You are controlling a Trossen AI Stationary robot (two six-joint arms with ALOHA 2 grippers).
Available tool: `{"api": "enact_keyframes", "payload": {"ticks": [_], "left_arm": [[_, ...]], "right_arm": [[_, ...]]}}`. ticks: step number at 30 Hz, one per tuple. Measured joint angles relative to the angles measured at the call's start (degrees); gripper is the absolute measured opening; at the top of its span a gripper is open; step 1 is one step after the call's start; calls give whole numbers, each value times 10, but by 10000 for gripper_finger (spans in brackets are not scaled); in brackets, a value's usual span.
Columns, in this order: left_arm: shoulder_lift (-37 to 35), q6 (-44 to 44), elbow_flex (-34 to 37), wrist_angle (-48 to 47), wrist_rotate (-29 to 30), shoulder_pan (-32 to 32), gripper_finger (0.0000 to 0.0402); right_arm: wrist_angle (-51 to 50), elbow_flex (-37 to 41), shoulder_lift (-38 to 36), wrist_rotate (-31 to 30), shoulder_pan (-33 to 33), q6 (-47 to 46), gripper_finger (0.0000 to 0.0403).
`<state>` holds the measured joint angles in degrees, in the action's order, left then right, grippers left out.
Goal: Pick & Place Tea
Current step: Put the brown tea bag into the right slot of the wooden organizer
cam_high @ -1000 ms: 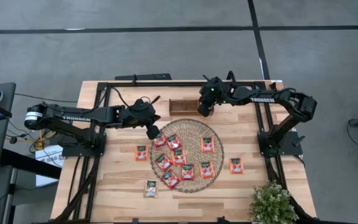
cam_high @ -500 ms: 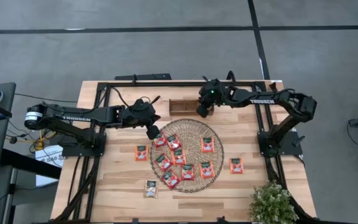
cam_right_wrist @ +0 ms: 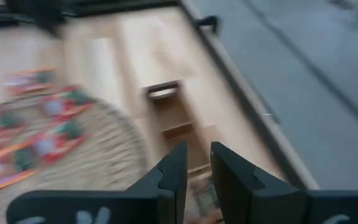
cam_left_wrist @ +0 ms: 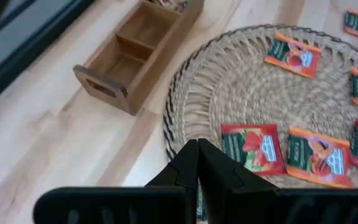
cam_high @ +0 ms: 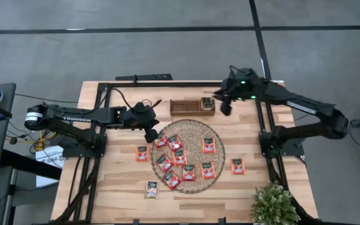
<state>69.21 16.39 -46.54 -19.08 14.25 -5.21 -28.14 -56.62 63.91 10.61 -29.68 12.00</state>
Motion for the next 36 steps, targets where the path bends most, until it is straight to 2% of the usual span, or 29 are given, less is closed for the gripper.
{"api": "enact_keyframes", "payload": {"ticks": [3,7,11,16,21,27,32,36], "left_arm": [[0,9,0,-5,-2,0,0],[0,10,0,-12,-19,15,0],[0,23,0,-32,-40,52,0],[0,92,0,-57,-41,105,0],[0,138,-2,-70,-41,149,0],[20,164,-67,-191,-39,182,0],[86,165,-145,-257,-47,202,0],[151,164,-185,-285,-89,212,0]], "right_arm": [[-54,3,-42,59,0,-9,62],[-73,46,-86,96,12,-31,62],[-45,120,-134,109,33,-76,63],[53,215,-197,139,58,-159,62],[148,290,-276,135,64,-235,62],[191,350,-403,104,64,-302,62],[189,376,-487,96,64,-336,63],[181,385,-531,96,64,-346,62]]}}
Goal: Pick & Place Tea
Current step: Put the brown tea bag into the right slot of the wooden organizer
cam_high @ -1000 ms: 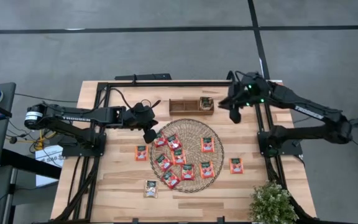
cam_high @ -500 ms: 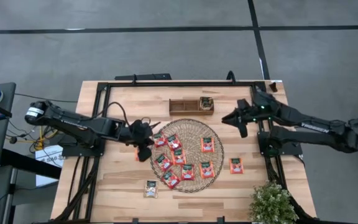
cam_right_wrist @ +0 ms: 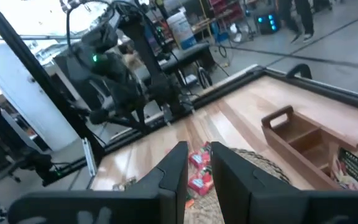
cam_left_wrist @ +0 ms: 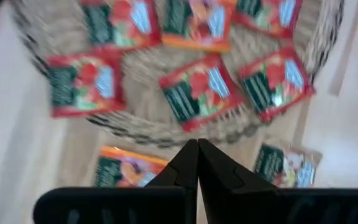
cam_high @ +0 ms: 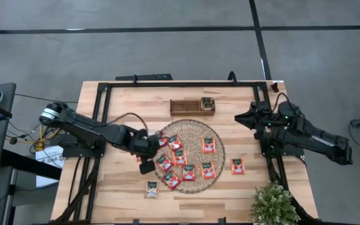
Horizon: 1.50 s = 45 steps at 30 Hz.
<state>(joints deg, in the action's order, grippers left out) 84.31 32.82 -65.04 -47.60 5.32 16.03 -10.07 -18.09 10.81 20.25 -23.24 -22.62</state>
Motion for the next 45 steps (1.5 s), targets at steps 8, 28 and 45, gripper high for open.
{"api": "enact_keyframes", "payload": {"ticks": [8,28,45], "left_arm": [[96,30,-43,-5,-115,52,0],[112,183,-52,15,-85,126,14],[149,182,-52,63,-67,150,165]], "right_arm": [[-20,0,-28,1,0,-4,63],[-34,0,-26,7,0,16,62],[-34,0,-26,7,0,21,62]]}}
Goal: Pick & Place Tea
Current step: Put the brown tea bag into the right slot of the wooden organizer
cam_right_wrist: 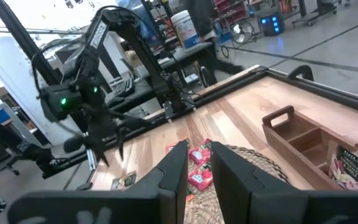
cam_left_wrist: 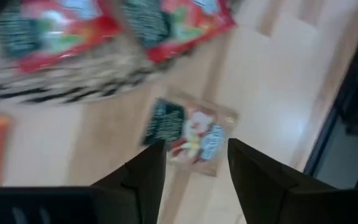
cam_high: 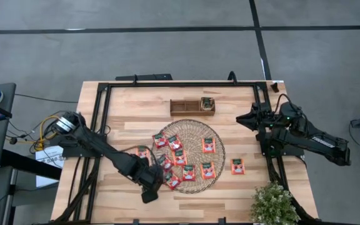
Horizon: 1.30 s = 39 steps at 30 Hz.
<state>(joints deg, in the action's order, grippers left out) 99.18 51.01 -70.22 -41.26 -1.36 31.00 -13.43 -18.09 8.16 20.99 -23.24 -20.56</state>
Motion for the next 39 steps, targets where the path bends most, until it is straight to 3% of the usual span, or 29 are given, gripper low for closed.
{"api": "enact_keyframes", "payload": {"ticks": [9,15,39], "left_arm": [[59,-27,0,11,-28,13,165],[59,-46,0,5,10,13,165],[58,-82,79,81,9,-3,164]], "right_arm": [[-2,0,0,0,0,0,62],[-2,0,0,0,0,-4,62],[-2,0,0,-1,0,-11,62]]}}
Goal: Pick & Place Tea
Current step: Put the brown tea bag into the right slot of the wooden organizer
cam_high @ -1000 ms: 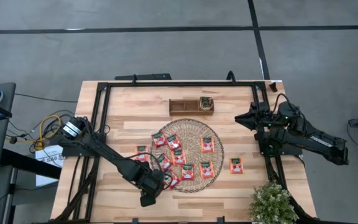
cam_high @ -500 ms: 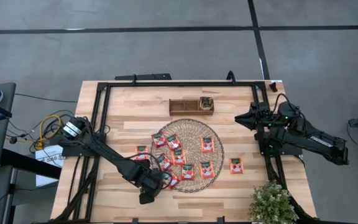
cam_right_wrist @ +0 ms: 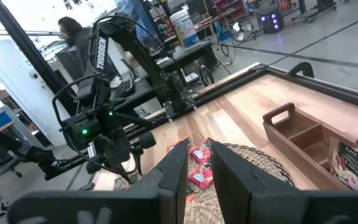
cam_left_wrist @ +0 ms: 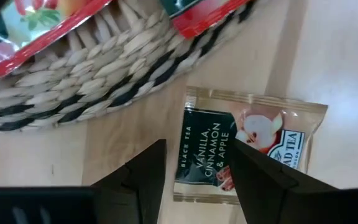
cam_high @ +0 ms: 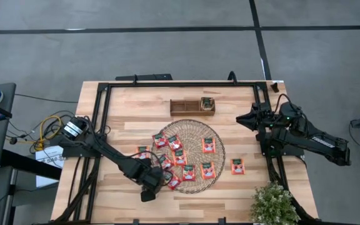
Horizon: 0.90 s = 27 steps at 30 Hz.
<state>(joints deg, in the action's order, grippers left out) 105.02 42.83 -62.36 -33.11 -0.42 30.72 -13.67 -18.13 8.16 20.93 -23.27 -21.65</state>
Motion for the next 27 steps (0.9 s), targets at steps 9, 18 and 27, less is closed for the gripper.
{"api": "enact_keyframes", "payload": {"ticks": [9,18,27], "left_arm": [[-4,0,20,17,-8,0,135],[-2,0,22,18,-6,-1,61],[4,19,-21,-38,-41,3,2]], "right_arm": [[0,0,0,0,0,0,62],[0,0,0,0,0,0,62],[0,0,0,0,0,0,62]]}}
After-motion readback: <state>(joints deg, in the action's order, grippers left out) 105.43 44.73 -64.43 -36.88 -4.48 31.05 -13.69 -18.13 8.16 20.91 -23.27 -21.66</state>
